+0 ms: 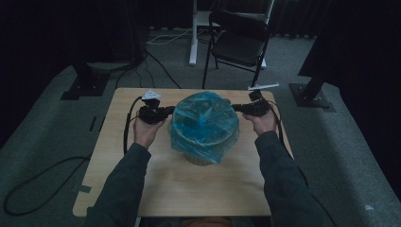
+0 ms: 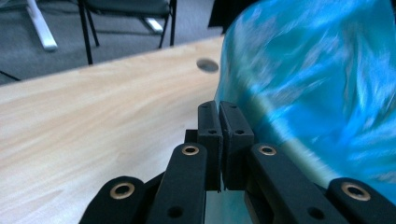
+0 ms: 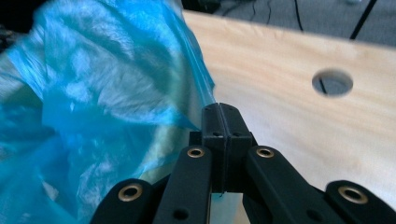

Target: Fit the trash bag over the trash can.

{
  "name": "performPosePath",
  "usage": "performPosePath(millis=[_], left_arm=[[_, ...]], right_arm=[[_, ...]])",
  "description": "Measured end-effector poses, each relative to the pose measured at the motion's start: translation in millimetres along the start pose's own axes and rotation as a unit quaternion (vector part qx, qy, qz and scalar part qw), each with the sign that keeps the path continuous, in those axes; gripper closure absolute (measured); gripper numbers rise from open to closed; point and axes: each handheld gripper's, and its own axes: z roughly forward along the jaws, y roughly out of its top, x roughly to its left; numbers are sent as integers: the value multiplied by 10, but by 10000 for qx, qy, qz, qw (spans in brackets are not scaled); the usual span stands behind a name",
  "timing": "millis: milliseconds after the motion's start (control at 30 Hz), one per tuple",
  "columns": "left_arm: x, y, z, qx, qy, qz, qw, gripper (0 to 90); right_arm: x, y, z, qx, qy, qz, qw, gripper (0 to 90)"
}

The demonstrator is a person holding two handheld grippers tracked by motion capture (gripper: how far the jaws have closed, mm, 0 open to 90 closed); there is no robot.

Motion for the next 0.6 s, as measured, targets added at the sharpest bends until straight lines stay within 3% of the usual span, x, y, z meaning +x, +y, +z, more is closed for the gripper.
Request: performPosePath(millis=[167,300,433,500,600], left_arm=[[-62,-40,112,220,-148,116,9996,893],[-113,-58,142,299,-260,217,9990,894],[-173,-82,166,347,-366,390,9980,893],[-177,-78,165,314,-256,426,9983,872],[-131,-38,136,174,-104,232,9995,817]], right_arm=[[-65,-141,57,491,167,50,9986,900],[-85,-186,32,653,297,110,9974,900],[-45,-218,-2,838,416,-26,9956,900],[-41,-222,-48,859,344,-119,9956,855],[-69,-174,-150,478,-98,-47,9988,725]])
